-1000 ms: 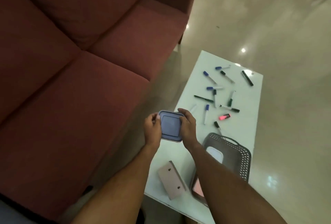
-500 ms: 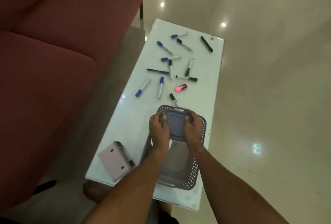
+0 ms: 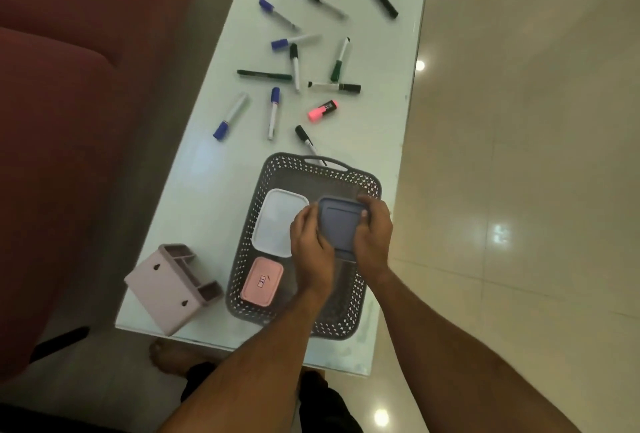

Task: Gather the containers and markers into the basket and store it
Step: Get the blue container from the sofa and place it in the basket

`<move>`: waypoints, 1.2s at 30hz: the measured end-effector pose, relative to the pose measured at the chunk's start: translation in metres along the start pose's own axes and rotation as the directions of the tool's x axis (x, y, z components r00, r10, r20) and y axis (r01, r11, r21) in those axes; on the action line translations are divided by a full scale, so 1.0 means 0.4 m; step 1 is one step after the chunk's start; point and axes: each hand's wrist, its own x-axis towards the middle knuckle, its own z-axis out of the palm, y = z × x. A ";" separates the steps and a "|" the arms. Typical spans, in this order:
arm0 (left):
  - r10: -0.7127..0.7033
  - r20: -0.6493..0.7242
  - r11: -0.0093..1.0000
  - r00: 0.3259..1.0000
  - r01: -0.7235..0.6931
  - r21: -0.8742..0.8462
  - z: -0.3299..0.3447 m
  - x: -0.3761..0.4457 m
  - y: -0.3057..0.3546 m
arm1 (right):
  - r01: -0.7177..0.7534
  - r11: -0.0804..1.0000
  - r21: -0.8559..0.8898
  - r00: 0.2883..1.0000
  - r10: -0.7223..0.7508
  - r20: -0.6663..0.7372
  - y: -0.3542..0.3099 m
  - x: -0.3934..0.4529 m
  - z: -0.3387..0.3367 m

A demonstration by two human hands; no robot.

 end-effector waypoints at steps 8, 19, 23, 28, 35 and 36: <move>0.043 0.040 0.994 0.998 -0.047 0.101 0.017 0.000 -0.029 | 0.005 0.990 -0.138 0.999 0.001 0.048 0.012 -0.012 0.031; -0.005 0.190 0.980 0.982 -0.033 0.198 -0.028 -0.056 -0.098 | -0.008 0.943 -0.333 0.971 0.087 0.225 0.051 -0.081 0.048; -0.120 0.040 0.986 0.992 0.114 0.123 -0.022 -0.065 -0.086 | -0.020 0.935 -0.354 0.961 0.115 0.250 0.050 -0.108 0.052; -0.118 0.085 0.960 0.989 0.092 0.264 -0.033 -0.097 -0.112 | 0.019 0.926 -0.378 0.954 0.096 0.285 0.049 -0.136 0.047; -0.136 0.116 0.944 0.984 0.093 0.317 -0.073 -0.138 -0.097 | 0.038 0.912 -0.408 0.935 0.111 0.337 0.050 -0.186 0.032; -0.133 0.105 0.937 0.986 0.090 0.338 -0.077 -0.142 -0.102 | 0.037 0.913 -0.407 0.934 0.114 0.340 0.048 -0.192 0.030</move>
